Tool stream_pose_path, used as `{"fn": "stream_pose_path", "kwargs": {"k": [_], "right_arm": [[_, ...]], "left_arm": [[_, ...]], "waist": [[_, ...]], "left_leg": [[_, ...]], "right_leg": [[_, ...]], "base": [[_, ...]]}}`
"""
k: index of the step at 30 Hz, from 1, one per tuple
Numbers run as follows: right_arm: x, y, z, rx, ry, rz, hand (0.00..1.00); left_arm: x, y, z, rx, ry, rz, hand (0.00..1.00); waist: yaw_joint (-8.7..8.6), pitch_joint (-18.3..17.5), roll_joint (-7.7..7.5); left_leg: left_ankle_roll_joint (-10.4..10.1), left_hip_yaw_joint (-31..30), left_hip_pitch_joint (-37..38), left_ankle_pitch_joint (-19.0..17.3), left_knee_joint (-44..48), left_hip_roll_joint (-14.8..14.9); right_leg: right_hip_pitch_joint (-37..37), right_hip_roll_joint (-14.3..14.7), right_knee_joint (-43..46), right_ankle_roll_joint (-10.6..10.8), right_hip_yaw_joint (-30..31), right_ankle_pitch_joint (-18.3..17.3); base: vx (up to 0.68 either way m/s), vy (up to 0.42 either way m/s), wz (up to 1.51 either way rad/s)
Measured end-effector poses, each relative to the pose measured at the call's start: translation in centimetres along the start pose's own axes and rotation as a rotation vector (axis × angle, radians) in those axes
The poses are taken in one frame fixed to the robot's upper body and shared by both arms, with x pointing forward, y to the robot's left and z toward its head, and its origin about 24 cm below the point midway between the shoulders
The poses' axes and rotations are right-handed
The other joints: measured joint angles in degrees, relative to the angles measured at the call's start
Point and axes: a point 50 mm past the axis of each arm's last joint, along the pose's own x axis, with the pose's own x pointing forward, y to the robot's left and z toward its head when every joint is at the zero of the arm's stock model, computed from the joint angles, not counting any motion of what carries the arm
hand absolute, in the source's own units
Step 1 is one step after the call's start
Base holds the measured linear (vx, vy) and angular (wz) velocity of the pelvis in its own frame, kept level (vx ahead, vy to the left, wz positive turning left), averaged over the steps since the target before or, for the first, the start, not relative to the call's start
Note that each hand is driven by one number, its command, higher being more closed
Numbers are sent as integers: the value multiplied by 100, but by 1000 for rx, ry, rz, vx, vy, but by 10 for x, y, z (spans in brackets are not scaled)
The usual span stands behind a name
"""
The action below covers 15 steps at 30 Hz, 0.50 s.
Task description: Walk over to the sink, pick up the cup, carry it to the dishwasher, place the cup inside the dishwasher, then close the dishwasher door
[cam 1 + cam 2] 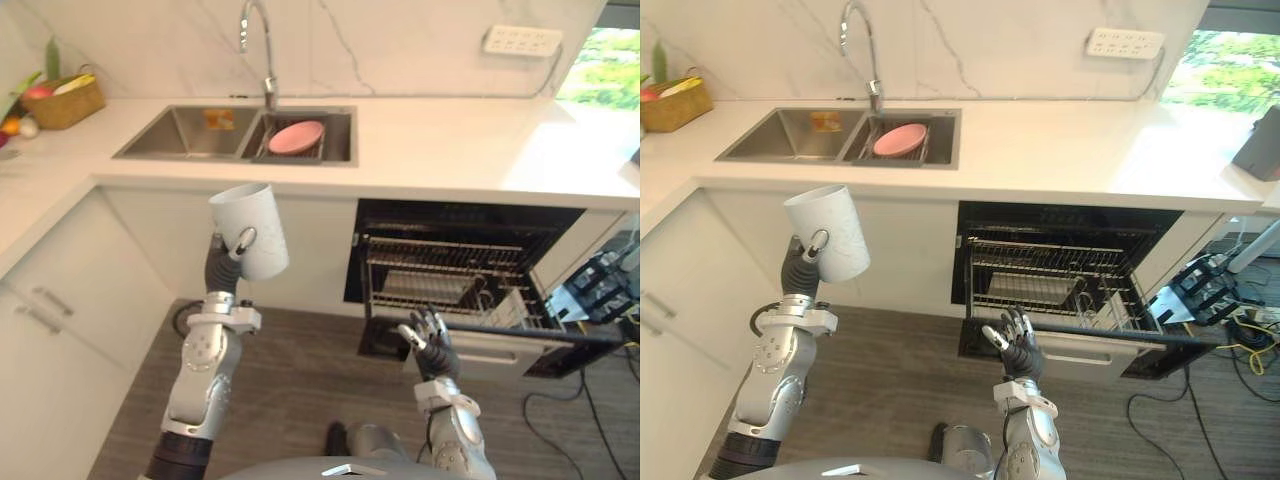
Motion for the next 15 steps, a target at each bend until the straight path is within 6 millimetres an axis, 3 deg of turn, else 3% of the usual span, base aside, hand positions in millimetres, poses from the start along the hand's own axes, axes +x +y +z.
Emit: {"fn": "stream_pose_path", "kwargs": {"k": [1, 3, 5, 8, 10, 11, 13, 14, 15], "right_arm": [[2, 2, 8, -20, -33, 14, 0], [3, 1, 14, -61, -62, 23, 0], [8, 3, 20, -75, -88, 41, 0], [16, 10, 27, -102, -116, 75, 0], [16, 14, 38, -135, -155, 108, 0], [16, 15, 42, -145, -165, 119, 0], [15, 17, 58, -188, -213, 158, 0], [15, 16, 60, -195, -216, 164, 0], [14, 19, 61, -185, -228, 172, 0]], "left_arm": [[0, 0, 0, -1, 1, 6, 100], [0, 5, 1, 3, -2, 25, 100], [1, 16, 4, 13, -18, 64, 100], [1, 23, 6, 21, -35, 90, 100], [1, 25, 8, 21, -43, 101, 100], [1, 26, 8, 21, -44, 106, 100], [2, 27, 9, 18, -52, 110, 100], [2, 28, 9, 24, -52, 109, 100], [3, 29, 11, 37, -61, 100, 100]], "waist": [[7, 10, 4], [47, 56, -85], [155, 72, -140], [174, 66, -110], [111, 34, -55], [88, 4, -6], [31, -9, 245], [-16, -26, 218], [-128, -36, 148]], "left_leg": [[4, -91, -508, -14, 1100, 212], [52, 2, -1029, -278, 1652, 270], [7, 389, -1283, -672, 665, 204], [-140, 146, -1338, -696, -1215, -225], [-238, -650, -1317, -267, -2694, -677], [-234, -831, -1309, -81, -2950, -727], [-350, -1067, -1035, 863, -3640, -796], [-478, -1057, -880, 746, -3770, -828], [-482, -1009, -630, 679, -4073, -999]], "right_leg": [[332, 156, -300, -8, 99, -17], [870, 235, -726, -41, 228, 19], [1229, 227, -1010, 0, 634, 26], [1344, 72, -1013, 86, 1085, -10], [1329, -106, -866, 395, 1446, -204], [1290, -113, -803, 470, 1541, -259], [1273, -106, -510, 748, 1797, -559], [1269, -174, -421, 816, 1848, -642], [1251, -325, -302, 945, 1868, -740]], "base": [[480, -111, -39], [499, -100, -48], [482, -71, -84], [332, 62, -95], [285, 170, -90], [263, 228, -96], [255, 294, -86], [240, 335, -40], [174, 376, -5]]}}
